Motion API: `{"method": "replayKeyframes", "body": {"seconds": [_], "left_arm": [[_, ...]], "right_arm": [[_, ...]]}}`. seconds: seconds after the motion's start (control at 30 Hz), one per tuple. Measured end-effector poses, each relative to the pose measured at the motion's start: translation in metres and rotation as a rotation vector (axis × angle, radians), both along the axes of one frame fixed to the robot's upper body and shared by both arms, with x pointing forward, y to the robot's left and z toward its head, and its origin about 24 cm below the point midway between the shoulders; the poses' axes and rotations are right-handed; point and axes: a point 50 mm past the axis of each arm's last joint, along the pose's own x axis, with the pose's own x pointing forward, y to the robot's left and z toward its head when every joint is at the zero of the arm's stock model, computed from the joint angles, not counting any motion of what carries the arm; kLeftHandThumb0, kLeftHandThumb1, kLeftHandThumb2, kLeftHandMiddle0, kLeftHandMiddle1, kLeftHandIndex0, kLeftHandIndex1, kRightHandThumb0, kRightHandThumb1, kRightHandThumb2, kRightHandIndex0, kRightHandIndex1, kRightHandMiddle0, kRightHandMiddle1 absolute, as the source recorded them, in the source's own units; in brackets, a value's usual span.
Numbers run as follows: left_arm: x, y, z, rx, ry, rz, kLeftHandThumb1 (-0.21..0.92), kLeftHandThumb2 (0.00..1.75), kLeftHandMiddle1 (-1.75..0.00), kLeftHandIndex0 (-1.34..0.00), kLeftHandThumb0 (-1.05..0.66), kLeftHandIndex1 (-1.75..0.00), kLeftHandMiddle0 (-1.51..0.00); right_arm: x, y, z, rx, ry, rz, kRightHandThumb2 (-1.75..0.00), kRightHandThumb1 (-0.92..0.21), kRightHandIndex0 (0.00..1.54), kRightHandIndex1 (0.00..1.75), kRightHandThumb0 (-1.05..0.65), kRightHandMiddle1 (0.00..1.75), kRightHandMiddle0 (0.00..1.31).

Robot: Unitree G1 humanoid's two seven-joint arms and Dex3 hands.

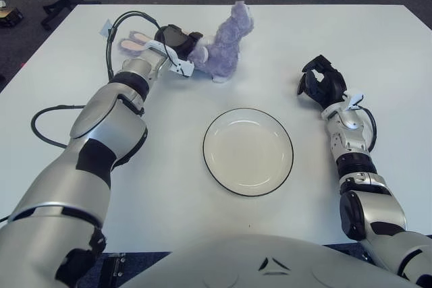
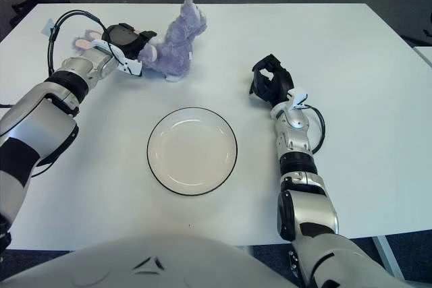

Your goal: Put the doll into the plate.

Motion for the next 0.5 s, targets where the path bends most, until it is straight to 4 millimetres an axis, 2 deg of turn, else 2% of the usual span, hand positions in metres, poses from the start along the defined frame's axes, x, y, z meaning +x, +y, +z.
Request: {"method": "replayKeyframes", "body": {"seconds": [0.17,0.37,0.4,0.5], "left_arm": [[-0.0004,-0.0005,-0.0004,0.0,-0.008,-0.007,0.92,0.13,-1.72,-0.61,-0.37,-1.31,-0.37],[-0.0013,-0.0013,-0.0021,-0.002,-0.013,-0.013,0.92,0.14,-1.74,-0.6,-0.37,-1.32,-0.42],[-0.0014,-0.0014,-0.0023,-0.002,-0.013,-0.013,0.91,0.17,-1.74,-0.59,-0.37,-1.34,-0.45],[-0.0016,-0.0016,-0.0027,-0.005,-0.017,-0.015,0.75,0.52,-1.75,-0.53,-0.38,-1.48,-0.57]], "right_arm": [[-0.0001,0.0001,0.0001,-0.001,0.001,0.002,-0.78,-0.72,0.79,1.75,-0.38,1.75,0.32],[-0.0006,0.0003,0.0,-0.002,0.003,0.004,-0.78,-0.72,0.78,1.75,-0.37,1.75,0.32],[-0.0007,0.0003,0.0001,-0.002,0.003,0.004,-0.78,-0.72,0.78,1.75,-0.37,1.75,0.32],[-0.001,0.0004,0.0,-0.003,0.004,0.006,-0.78,-0.72,0.78,1.75,-0.37,1.75,0.32]]}}
